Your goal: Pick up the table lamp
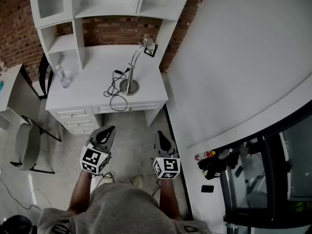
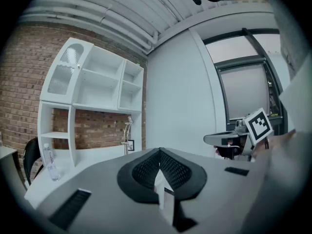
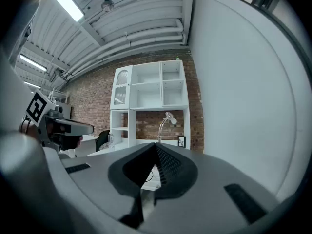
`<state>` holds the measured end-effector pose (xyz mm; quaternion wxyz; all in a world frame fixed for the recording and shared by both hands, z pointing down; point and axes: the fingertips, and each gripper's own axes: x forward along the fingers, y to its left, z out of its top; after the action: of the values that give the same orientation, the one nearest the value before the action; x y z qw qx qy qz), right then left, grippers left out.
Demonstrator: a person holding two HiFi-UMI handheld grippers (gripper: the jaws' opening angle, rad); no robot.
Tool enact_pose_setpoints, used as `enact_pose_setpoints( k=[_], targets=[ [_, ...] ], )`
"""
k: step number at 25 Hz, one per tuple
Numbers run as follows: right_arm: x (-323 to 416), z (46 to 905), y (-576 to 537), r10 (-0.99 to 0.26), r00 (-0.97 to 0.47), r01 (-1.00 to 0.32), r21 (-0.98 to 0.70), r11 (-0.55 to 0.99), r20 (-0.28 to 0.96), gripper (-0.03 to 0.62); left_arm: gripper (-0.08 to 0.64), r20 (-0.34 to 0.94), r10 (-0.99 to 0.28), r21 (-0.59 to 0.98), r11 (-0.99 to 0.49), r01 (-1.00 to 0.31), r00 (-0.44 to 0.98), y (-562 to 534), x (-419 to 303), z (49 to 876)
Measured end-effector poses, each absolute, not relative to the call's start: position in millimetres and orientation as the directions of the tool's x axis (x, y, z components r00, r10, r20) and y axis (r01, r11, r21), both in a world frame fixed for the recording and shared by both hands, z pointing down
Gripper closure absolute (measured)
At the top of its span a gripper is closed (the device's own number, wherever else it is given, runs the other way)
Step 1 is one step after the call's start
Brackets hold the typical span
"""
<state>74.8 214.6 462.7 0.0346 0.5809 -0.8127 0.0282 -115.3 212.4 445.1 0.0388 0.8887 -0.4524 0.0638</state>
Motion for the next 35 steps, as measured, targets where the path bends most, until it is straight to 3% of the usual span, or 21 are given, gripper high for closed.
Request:
enact_pose_setpoints(
  k=[16,35],
  targets=[
    [57.4,460.0,214.4,-0.947,-0.314,-0.95,-0.015,0.313,0.069,0.569,0.555,0.142,-0.792,0.003,-0.599,-0.8,0.594,208.2,-135.1,449.7],
    [-8.6,473.9,198.6,-0.96,-0.258,-0.966,-0.001,0.26,0.109,0.57,0.555,0.189,-0.773,0.02,-0.614,-0.789,0.606,185.6,-223.1,476.3]
  ],
)
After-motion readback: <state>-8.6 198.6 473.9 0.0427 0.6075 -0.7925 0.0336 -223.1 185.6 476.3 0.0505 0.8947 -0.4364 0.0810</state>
